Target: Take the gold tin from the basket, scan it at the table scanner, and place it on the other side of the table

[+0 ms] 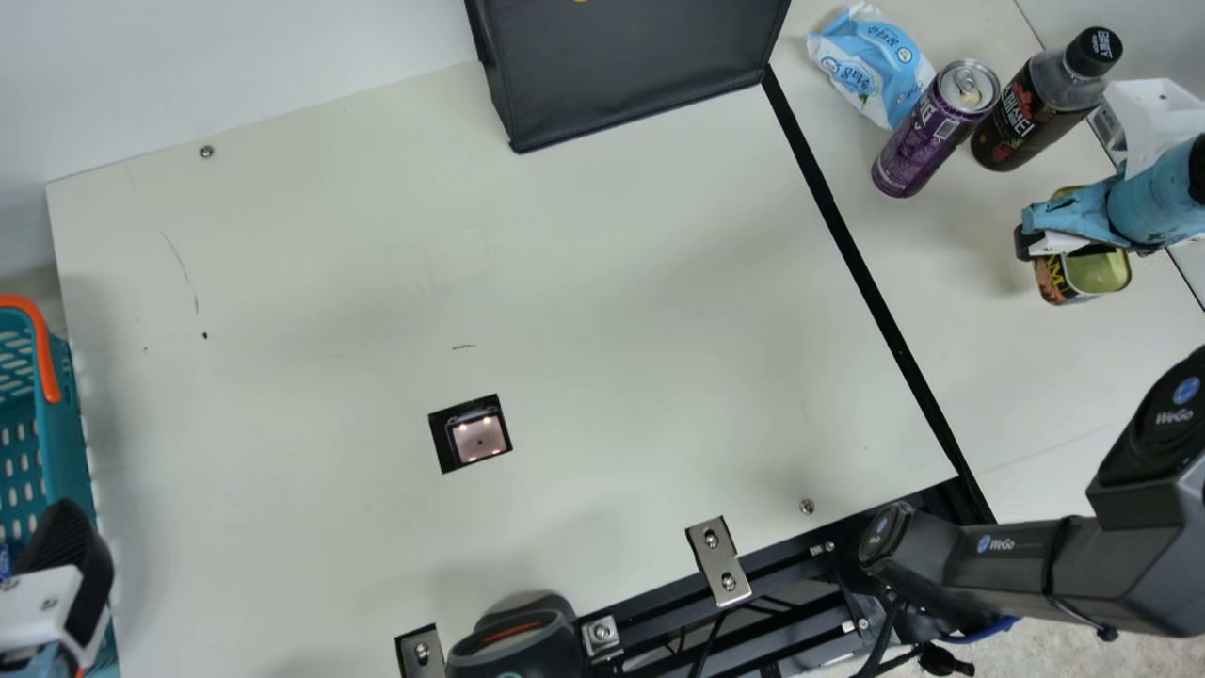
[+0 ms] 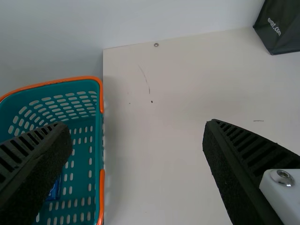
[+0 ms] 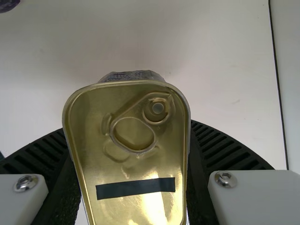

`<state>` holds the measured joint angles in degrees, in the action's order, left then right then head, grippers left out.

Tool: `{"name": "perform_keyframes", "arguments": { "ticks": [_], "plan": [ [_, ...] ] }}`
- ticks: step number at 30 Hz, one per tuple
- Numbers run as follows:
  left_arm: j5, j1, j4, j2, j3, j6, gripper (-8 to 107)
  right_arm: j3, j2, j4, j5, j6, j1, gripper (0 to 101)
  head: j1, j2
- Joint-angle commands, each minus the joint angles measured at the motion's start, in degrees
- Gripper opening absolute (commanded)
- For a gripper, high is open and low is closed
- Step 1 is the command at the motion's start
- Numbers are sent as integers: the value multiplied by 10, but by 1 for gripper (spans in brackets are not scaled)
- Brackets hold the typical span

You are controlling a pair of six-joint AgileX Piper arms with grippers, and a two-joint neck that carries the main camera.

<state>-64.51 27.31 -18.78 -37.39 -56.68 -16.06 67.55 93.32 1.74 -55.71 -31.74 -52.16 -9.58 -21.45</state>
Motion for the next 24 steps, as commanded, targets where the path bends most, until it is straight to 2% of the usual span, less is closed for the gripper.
{"name": "perform_keyframes", "arguments": {
  "ticks": [1, 11, 24],
  "plan": [
    [0, 0, 0, 0, 0, 0, 90, -6, 4, 4, 22, -2, -1, 0, 17, -1],
    [0, 0, 0, 0, 0, 0, 90, -29, 27, 41, 85, -23, -10, 0, 17, -1],
    [0, 0, 0, 0, 0, 0, 90, -30, 53, 67, 118, -36, -17, 0, 17, -1]
  ]
}}
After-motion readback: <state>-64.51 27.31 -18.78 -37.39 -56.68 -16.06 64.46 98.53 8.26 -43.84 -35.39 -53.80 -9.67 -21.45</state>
